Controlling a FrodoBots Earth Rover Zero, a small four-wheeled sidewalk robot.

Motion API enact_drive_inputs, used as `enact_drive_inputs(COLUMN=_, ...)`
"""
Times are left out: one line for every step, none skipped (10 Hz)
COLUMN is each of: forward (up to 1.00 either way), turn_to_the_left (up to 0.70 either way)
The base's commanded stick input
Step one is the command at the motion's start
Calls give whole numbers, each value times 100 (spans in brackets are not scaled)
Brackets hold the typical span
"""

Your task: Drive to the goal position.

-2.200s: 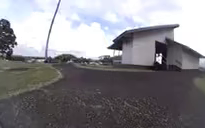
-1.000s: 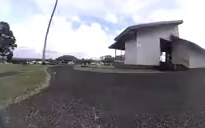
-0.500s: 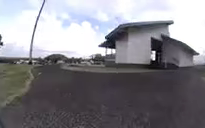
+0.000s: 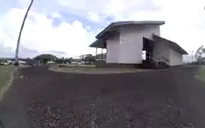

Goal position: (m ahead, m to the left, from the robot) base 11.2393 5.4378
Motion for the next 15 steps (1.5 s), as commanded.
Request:
enact_drive_inputs(forward=85, turn_to_the_left=34)
enact_drive_inputs(forward=85, turn_to_the_left=34)
enact_drive_inputs(forward=85, turn_to_the_left=34)
enact_drive_inputs(forward=85, turn_to_the_left=34)
enact_drive_inputs(forward=85, turn_to_the_left=34)
enact_drive_inputs(forward=85, turn_to_the_left=34)
enact_drive_inputs(forward=85, turn_to_the_left=34)
enact_drive_inputs(forward=85, turn_to_the_left=34)
enact_drive_inputs(forward=85, turn_to_the_left=34)
enact_drive_inputs(forward=85, turn_to_the_left=34)
enact_drive_inputs(forward=85, turn_to_the_left=34)
enact_drive_inputs(forward=85, turn_to_the_left=34)
enact_drive_inputs(forward=85, turn_to_the_left=34)
enact_drive_inputs(forward=85, turn_to_the_left=34)
enact_drive_inputs(forward=85, turn_to_the_left=34)
